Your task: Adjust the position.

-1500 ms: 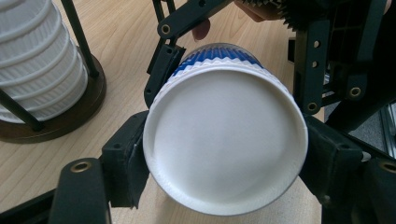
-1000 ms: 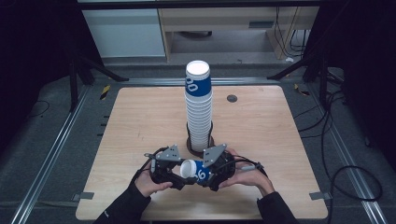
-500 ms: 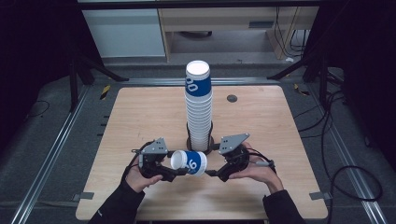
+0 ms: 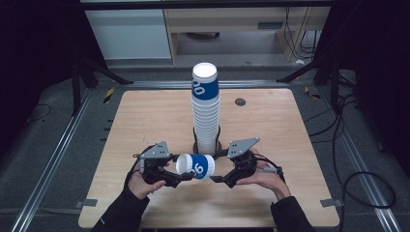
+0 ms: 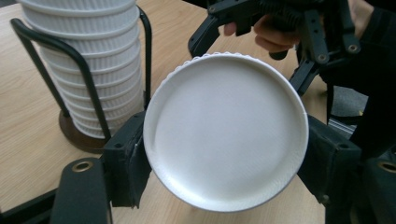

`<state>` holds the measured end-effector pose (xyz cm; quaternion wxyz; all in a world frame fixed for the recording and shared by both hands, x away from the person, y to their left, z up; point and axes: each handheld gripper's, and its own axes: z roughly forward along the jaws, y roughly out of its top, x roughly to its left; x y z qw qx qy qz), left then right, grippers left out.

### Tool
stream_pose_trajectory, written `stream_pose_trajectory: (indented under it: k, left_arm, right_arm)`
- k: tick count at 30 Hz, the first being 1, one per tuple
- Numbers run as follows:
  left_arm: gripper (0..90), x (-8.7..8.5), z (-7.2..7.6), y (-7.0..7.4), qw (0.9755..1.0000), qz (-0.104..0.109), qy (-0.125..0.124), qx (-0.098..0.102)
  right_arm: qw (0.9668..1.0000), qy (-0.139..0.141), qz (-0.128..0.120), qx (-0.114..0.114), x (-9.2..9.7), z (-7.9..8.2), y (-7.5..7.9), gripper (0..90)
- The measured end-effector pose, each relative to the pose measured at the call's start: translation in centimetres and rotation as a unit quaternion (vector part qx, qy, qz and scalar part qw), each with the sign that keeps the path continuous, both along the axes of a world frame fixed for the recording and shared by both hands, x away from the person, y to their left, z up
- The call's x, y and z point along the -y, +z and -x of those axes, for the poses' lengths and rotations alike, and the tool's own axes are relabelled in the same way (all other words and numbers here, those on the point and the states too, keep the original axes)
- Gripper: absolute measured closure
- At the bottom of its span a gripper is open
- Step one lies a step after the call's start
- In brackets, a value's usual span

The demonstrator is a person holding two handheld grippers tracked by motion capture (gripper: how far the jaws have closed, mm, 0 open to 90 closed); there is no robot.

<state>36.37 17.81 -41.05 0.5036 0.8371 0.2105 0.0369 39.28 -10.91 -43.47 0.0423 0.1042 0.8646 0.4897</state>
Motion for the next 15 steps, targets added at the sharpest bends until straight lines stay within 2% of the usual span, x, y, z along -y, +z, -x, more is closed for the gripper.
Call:
stream_pose_trajectory:
  k: [7,15]
  left_arm:
    - [26.9,0.4,0.3,0.1,0.9999,0.007,-0.013,0.000]
    - [26.9,0.9,0.5,-0.1,0.9997,0.005,-0.023,-0.002]
  right_arm:
    - [0.9998,0.019,0.000,-0.005,-1.0,0.2,-0.5,10.4]
    - [0.9991,0.038,-0.005,-0.015,-1.9,0.4,-1.0,10.5]
